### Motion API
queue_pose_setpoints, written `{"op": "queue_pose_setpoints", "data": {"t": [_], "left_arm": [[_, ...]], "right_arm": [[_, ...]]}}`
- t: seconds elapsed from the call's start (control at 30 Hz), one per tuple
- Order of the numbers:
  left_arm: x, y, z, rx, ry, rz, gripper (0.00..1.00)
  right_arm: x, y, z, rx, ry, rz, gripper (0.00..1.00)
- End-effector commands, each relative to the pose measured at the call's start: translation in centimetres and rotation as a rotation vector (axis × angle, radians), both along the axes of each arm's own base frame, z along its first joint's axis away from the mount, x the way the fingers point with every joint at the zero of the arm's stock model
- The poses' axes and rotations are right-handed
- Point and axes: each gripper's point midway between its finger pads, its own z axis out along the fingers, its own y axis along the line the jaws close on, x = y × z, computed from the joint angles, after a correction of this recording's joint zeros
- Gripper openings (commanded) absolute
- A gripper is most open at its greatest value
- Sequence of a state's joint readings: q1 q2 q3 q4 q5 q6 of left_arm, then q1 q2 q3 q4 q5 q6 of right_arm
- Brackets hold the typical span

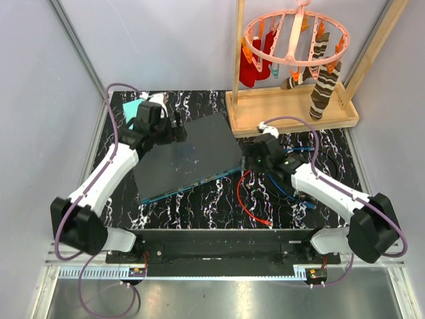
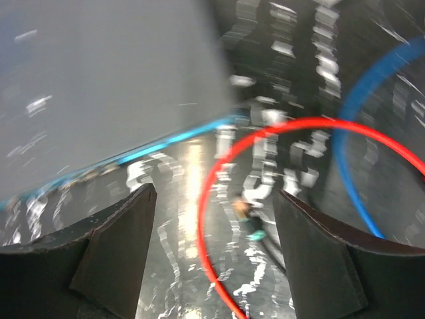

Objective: Insert the plug into the switch port
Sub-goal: Adjust the switch port at the center of the board, then pick up the connector from the center of the board.

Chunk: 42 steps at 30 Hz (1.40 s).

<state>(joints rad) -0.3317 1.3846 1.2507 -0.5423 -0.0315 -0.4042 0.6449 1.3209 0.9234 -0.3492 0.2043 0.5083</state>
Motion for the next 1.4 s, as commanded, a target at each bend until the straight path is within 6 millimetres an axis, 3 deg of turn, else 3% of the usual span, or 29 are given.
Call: {"op": "queue_pose_setpoints", "data": {"t": [0.0,0.1,0.33,0.63,0.83,1.03,1.2,1.3,1.37], "left_arm": [[-3.0,0.7,-2.0,0.028,-0.01,-0.05,0.99],[-4.1,2.0,-3.7,0.083,-0.007,-0.041,0.99],[-4.2,3.5,-4.8,0.156,-0.048,-0.004,0.99],[-4.4,2.4,-4.8,0.118,-0.049,-0.025,0.99],[-4.5,2.1,-4.9,0.115,-0.047,-0.032,0.99],[-4.5,1.8,-5.1,0.107,-0.037,-0.041,0.99],[-4.5,1.7,-5.2,0.103,-0.033,-0.047,0.99],[-4.7,1.6,-5.2,0.102,-0.028,-0.057,0.99],[-4.8,1.6,-5.0,0.106,-0.024,-0.059,0.99]], "right_arm": [[1.0,-2.6,-2.1,0.063,0.107,-0.237,0.79],[2.2,-3.0,-3.6,0.076,0.157,-0.321,0.78],[4.2,-3.8,-6.2,0.104,0.215,-0.501,0.72],[6.6,-5.6,-8.8,0.088,0.227,-0.659,0.58],[7.8,-7.2,-8.9,0.091,0.215,-0.721,0.57],[7.7,-8.3,-10.9,0.064,0.263,-0.74,0.54],[7.8,-8.4,-11.6,0.043,0.276,-0.724,0.37],[7.9,-8.5,-10.3,0.038,0.246,-0.699,0.22],[7.8,-8.7,-8.7,0.042,0.211,-0.67,0.19]]}}
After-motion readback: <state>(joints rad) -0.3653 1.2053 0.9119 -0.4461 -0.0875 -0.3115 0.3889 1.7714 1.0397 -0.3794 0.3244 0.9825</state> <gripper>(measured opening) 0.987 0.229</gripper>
